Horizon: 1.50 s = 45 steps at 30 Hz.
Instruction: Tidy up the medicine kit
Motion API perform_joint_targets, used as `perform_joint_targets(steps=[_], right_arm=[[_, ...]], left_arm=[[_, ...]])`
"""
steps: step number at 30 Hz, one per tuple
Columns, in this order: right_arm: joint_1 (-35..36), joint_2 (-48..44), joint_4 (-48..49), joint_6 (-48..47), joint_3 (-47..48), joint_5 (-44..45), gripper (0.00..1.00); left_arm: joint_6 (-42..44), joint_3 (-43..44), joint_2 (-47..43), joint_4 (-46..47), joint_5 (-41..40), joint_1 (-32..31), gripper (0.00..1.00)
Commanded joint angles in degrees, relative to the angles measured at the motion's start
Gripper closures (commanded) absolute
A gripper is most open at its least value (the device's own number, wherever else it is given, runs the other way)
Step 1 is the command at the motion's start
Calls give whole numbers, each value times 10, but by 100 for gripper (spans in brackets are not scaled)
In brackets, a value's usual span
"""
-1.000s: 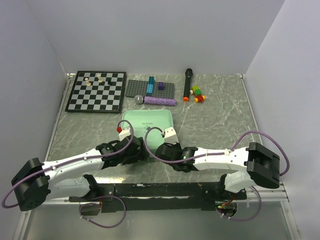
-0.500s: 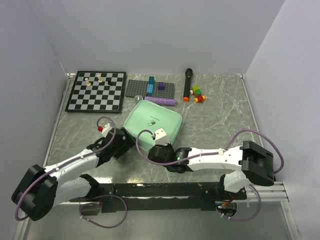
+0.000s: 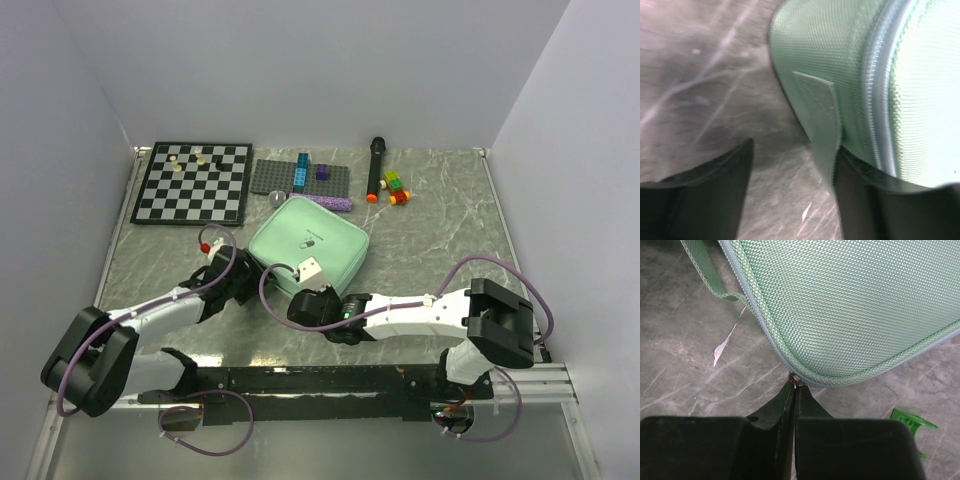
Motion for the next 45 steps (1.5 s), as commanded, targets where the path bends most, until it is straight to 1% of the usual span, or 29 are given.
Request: perform_joint_targets(steps=[1, 6, 12, 13, 14, 19, 20, 22, 24, 25, 27, 30, 32, 36, 38, 42, 45], right_arm=[[5, 4, 6, -14, 14, 13, 100], [4, 8, 4, -17, 20, 13, 100], [4, 11, 0, -15, 24, 10, 100], [4, 11, -2, -15, 25, 11, 100], [4, 10, -3, -14, 25, 11, 100], [5, 1, -10, -15, 20, 14, 100], [4, -3, -8, -21, 15, 14, 100], [4, -16, 7, -47, -7, 6, 100], [2, -33, 11, -64, -28, 1, 100], [-2, -39, 11, -68, -38, -2, 100], [-20, -56, -1, -59, -55, -12, 100], [-72, -82, -19, -29, -79, -36, 100], [-109, -106, -19, -12, -94, -54, 100], [-186, -126, -6, -3, -94, -64, 100], [-221, -117, 1, -6, -78, -51, 100], [-303, -96, 47, -17, -52, -13, 100], [-364, -74, 75, -10, -27, -15, 100]], left_arm=[[3, 15, 19, 60, 44, -9, 40], [-5, 29, 24, 61, 38, -45, 47], [-20, 36, 37, 62, 31, -86, 51], [-22, 37, 37, 62, 29, -89, 53], [-21, 36, 39, 61, 28, -90, 57], [-12, 44, 36, 39, 10, -89, 83], [-9, 46, 33, 31, 3, -88, 87], [0, 51, 27, 14, -10, -85, 99], [8, 52, 22, 0, -15, -67, 99], [13, 50, 20, -20, -12, -50, 99], [26, 41, 11, -30, 0, -13, 99], [59, 32, -12, -53, 17, 36, 99], [82, 35, -29, -74, 18, 53, 99], [115, 41, -46, -109, 17, 70, 99], [125, 41, -52, -122, 19, 78, 99], [128, 33, -52, -123, 26, 90, 99], [128, 31, -44, -124, 25, 97, 99]])
